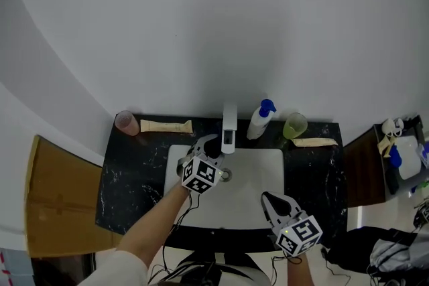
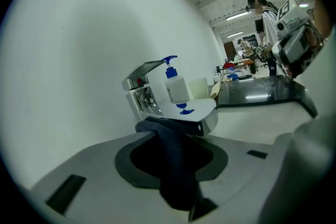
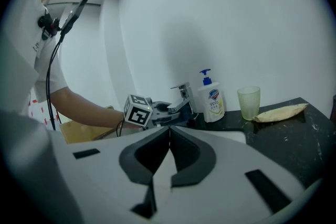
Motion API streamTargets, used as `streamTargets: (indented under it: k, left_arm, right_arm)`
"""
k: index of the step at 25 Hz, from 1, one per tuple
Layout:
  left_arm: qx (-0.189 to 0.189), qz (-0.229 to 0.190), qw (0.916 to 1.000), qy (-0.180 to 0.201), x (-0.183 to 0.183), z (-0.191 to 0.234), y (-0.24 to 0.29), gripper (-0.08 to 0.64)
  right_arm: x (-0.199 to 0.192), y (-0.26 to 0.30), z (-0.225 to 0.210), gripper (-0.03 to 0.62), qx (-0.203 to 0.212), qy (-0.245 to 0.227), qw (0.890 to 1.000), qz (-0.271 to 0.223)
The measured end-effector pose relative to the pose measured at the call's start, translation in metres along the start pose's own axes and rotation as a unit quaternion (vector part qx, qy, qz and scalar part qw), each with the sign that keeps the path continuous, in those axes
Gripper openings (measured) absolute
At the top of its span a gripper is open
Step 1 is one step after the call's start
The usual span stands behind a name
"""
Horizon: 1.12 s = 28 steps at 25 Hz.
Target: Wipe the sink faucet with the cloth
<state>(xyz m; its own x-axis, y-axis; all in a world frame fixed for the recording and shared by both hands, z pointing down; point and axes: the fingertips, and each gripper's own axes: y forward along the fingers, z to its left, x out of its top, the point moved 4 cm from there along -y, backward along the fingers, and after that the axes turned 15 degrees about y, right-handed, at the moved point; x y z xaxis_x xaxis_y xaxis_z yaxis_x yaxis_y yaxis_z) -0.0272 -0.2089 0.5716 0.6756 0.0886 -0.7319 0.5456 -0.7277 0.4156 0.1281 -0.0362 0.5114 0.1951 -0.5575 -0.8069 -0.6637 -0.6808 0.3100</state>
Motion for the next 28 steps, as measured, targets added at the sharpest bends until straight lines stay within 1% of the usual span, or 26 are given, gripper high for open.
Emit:
streamTargets:
  k: [4,9,10,12,14,17,21,23,26,28]
  left_arm:
    - [0.002,-0.018,0.9996,-0.022,0.004,-0.006,-0.007,0.11]
    - [-0.002,-0.035,0.998,-0.052,0.012,-0.032,-0.046,0.11]
    - [-0.005,-0.041,0.9977,-0.053,0.013,-0.038,-0.054,0.11]
    - [-0.025,-0.048,0.9978,-0.037,0.011,-0.052,-0.062,0.11]
    - [-0.051,-0.035,0.9978,-0.023,-0.004,-0.058,-0.056,0.11]
    - [-0.066,-0.013,0.9975,-0.021,-0.022,-0.045,-0.035,0.11]
    - [-0.081,-0.023,0.9964,0.007,-0.013,-0.029,-0.006,0.11]
    - [-0.089,-0.032,0.9954,0.013,-0.007,-0.026,0.007,0.11]
    - [-0.095,-0.032,0.9949,0.011,-0.003,-0.022,0.023,0.11]
    - [-0.089,-0.022,0.9957,0.0,-0.005,-0.017,0.029,0.11]
  right_arm:
    - [-0.003,-0.007,-0.005,0.006,-0.012,0.005,1.0,0.0]
    - [0.001,-0.004,-0.005,0.006,-0.011,0.003,1.0,-0.003]
    - [0.002,-0.001,-0.005,0.006,-0.009,0.002,1.0,-0.002]
    - [0.003,0.003,-0.004,0.006,-0.006,0.0,1.0,0.0]
    - [0.003,0.007,-0.003,0.006,-0.006,-0.001,1.0,0.001]
    - [0.002,0.01,-0.002,0.006,-0.009,-0.002,1.0,0.002]
    - [-0.002,0.007,-0.007,0.006,-0.022,0.003,1.0,0.003]
    - [-0.004,0.005,-0.011,0.006,-0.03,0.006,1.0,0.005]
    - [-0.005,0.004,-0.014,0.006,-0.037,0.009,0.999,0.005]
    - [-0.004,0.005,-0.015,0.006,-0.038,0.01,0.999,0.003]
